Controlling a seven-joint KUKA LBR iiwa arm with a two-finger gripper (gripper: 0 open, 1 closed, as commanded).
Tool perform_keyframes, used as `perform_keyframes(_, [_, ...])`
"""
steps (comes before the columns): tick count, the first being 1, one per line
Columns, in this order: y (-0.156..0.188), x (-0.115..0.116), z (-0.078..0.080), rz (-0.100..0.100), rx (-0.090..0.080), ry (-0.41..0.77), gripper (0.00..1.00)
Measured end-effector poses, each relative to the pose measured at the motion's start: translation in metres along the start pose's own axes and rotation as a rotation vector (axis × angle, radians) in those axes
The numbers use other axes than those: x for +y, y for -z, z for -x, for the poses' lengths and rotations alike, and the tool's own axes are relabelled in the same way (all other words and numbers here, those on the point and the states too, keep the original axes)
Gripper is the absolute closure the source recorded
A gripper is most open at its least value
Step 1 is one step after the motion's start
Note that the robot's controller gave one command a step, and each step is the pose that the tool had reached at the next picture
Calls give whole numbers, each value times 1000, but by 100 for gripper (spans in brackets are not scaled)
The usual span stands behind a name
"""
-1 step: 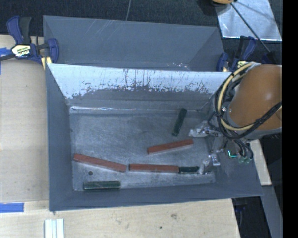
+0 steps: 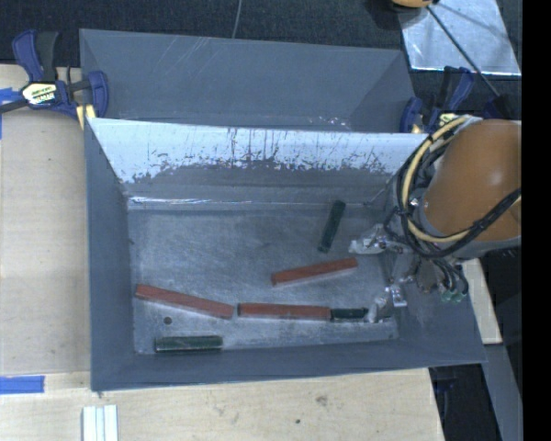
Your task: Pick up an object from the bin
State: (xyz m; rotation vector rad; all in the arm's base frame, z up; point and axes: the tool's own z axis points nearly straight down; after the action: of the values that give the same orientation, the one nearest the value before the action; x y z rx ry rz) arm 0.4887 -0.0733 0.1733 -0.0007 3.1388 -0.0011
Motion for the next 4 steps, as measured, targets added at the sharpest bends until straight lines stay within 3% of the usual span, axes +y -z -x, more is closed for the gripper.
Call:
perform_keyframes(1, [-52,2,2,-1,-7,-2,0])
perform_keyframes(2, [-89,-4,11,-1,-35,-133,100])
perform_keyframes(3, [-89,-4,11,-1,-35,-133,100])
perform_keyframes(4, [-72,0,7,0,0,-80,100])
